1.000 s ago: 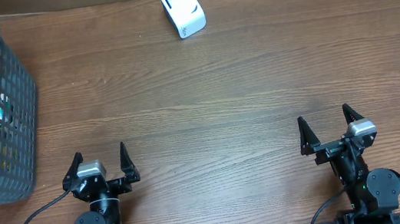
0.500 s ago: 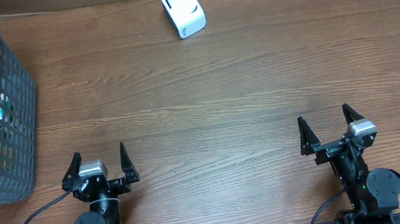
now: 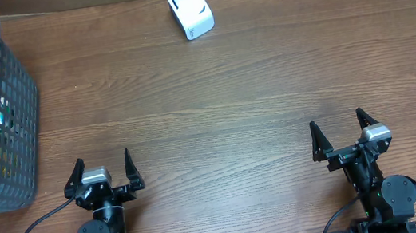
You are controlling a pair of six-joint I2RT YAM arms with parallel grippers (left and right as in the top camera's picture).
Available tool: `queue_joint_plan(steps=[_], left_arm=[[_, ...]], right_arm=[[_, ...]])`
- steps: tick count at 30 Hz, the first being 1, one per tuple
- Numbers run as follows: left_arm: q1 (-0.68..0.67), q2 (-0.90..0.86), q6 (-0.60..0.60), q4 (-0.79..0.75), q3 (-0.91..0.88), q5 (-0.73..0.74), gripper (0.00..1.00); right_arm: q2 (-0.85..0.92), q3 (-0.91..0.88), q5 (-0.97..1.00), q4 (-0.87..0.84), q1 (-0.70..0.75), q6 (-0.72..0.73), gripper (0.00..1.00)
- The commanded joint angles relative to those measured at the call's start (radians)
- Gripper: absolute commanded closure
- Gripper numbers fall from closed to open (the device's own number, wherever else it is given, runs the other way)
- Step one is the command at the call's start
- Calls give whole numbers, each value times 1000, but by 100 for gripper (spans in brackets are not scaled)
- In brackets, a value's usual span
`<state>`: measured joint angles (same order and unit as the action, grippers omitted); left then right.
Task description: Scan the item barcode
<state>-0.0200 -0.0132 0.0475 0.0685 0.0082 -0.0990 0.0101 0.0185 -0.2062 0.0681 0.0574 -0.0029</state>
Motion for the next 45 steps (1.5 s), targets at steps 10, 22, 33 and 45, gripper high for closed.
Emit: queue_joint_plan(steps=[10,22,33,45], left_arm=[[-6,9,-26,-5,-3,-15,0],[-6,9,-26,-91,-3,6,0],[-6,9,15,-176,147,407,0],[-6,-181,55,50,719,510,0]], right_arm=[[-7,-11,-5,-6,3,3,0],[-7,-11,-5,-6,3,3,0],[-7,-11,-5,-6,3,3,0],[-7,-11,-5,-6,3,3,0]])
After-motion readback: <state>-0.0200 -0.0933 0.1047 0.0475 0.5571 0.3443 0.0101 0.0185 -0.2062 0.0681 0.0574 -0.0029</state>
